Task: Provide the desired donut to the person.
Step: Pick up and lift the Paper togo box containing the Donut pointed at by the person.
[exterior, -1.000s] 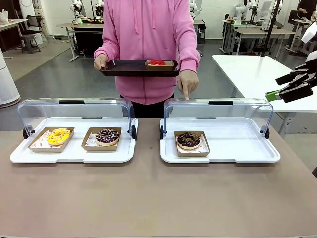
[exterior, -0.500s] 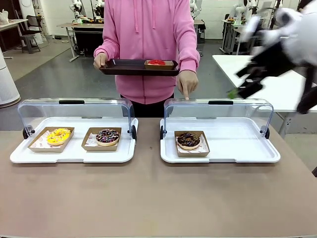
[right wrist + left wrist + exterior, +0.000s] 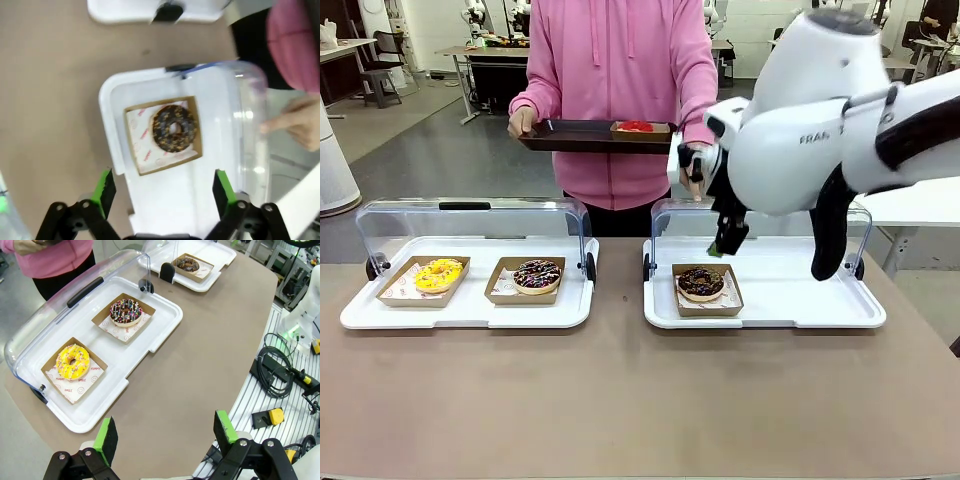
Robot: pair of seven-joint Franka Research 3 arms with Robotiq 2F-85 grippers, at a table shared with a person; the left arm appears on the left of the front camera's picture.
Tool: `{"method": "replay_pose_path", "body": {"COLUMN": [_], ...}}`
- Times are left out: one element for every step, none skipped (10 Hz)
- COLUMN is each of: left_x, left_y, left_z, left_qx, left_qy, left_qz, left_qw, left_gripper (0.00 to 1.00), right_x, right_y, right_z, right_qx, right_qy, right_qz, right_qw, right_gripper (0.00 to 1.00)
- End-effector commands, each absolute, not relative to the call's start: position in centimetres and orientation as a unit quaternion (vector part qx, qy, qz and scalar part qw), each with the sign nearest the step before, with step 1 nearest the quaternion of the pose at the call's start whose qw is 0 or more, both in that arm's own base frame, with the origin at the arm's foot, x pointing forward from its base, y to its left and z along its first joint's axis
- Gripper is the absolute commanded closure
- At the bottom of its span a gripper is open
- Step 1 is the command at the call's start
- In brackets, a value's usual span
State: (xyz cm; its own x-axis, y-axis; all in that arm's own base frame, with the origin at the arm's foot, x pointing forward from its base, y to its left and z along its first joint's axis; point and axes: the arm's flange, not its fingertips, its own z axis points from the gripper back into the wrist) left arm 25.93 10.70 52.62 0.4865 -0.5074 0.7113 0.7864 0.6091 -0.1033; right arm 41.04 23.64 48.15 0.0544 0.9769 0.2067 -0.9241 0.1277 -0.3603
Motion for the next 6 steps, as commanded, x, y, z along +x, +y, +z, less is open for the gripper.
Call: {"method": "replay_pose_path", "body": {"left_x": [25.9, 25.9, 25.9, 25.9, 25.9, 25.9], "left_y": [11.0, 11.0, 11.0, 11.0, 11.0, 11.0], "left_z": [52.5, 52.5, 52.5, 52.5, 52.5, 52.5], "left_qx": [-0.219, -0.219, -0.219, -0.219, -0.219, -0.219], "left_qy": [-0.332, -0.332, -0.332, -0.332, -0.332, -0.332], "left_qz": [-0.395, -0.395, -0.395, -0.395, -0.395, -0.395], "left_qw": [0.828, 0.828, 0.828, 0.828, 0.828, 0.828], "left_gripper": [0.0, 0.0, 0.0, 0.0, 0.0, 0.0], "right_x": [40.0, 40.5, 41.6, 42.6, 43.7, 44.6], "right_y": [23.1, 23.1, 22.7, 22.5, 22.4, 22.1], "right_z": [46.9, 45.0, 42.9, 41.2, 39.6, 38.7], "right_qx": [-0.058, -0.051, -0.048, -0.028, -0.018, -0.011], "right_qy": [-0.187, -0.183, -0.182, -0.165, -0.15, -0.14], "right_qz": [0.68, 0.695, 0.701, 0.707, 0.713, 0.723], "right_qw": [0.707, 0.694, 0.687, 0.687, 0.685, 0.676], "right_gripper": [0.0, 0.0, 0.0, 0.0, 0.0, 0.0]}}
